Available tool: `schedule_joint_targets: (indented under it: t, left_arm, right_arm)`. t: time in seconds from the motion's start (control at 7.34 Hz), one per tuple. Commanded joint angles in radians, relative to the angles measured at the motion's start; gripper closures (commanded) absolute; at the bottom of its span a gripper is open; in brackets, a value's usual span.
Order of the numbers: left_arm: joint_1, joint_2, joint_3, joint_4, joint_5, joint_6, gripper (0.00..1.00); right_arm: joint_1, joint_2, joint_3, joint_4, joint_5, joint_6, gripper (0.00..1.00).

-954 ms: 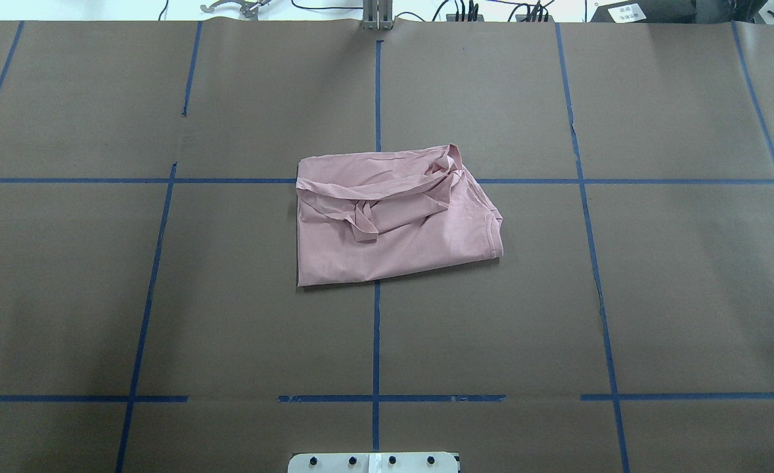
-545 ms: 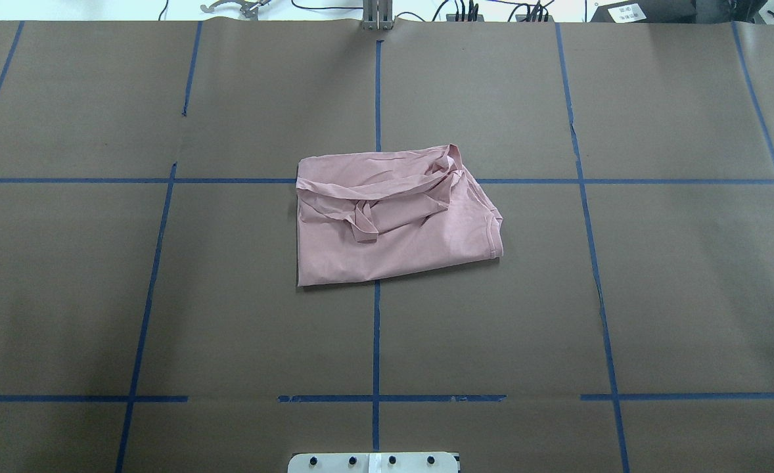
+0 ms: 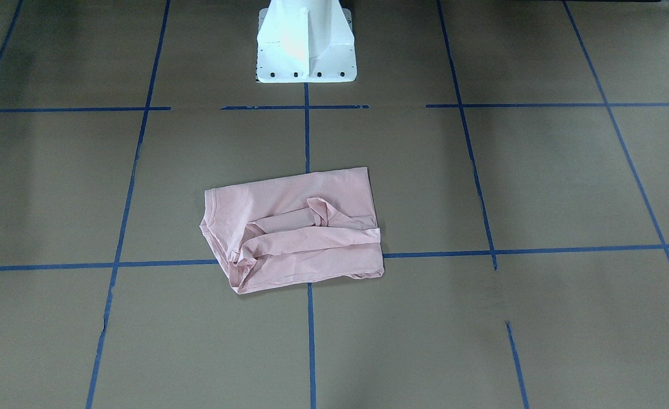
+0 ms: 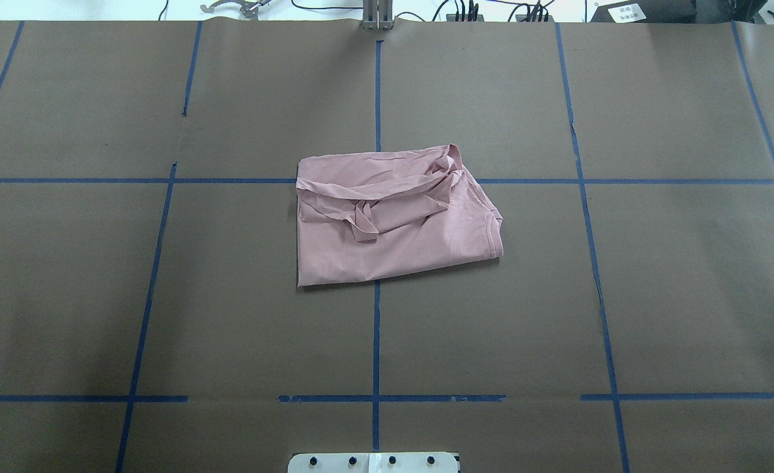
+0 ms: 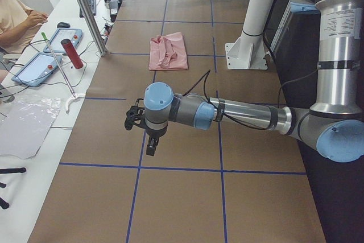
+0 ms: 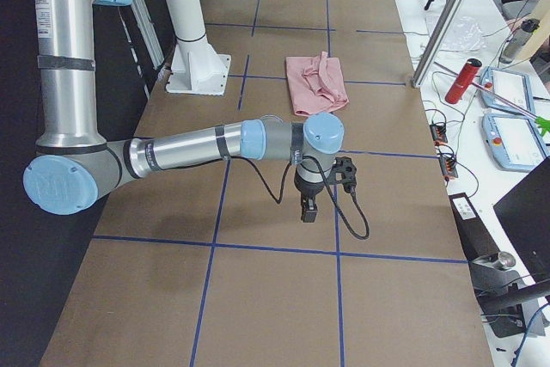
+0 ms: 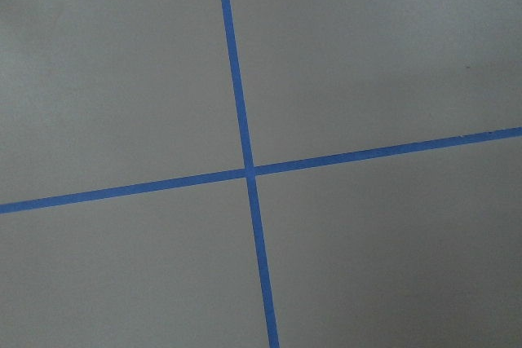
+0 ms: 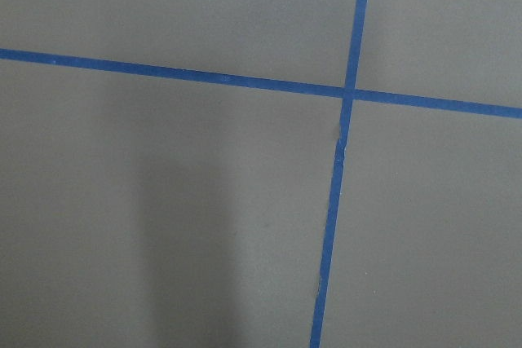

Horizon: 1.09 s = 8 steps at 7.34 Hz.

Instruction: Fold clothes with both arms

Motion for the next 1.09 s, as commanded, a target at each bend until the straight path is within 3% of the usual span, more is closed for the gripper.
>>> schedule_joint_targets:
  t: [0.0, 0.95]
  left_arm:
    - [-0.001, 0.003, -0.011, -0.002, -0.031, 0.002, 0.0]
    - [-0.003, 0.001, -0.025, 0.038, -0.031, 0.006, 0.0]
  right_arm:
    - [-0.002, 0.0, -0.001, 0.0, 0.0, -0.002, 0.0]
    - [-0.01, -0.001, -0.004, 0.008, 0.0, -0.003, 0.0]
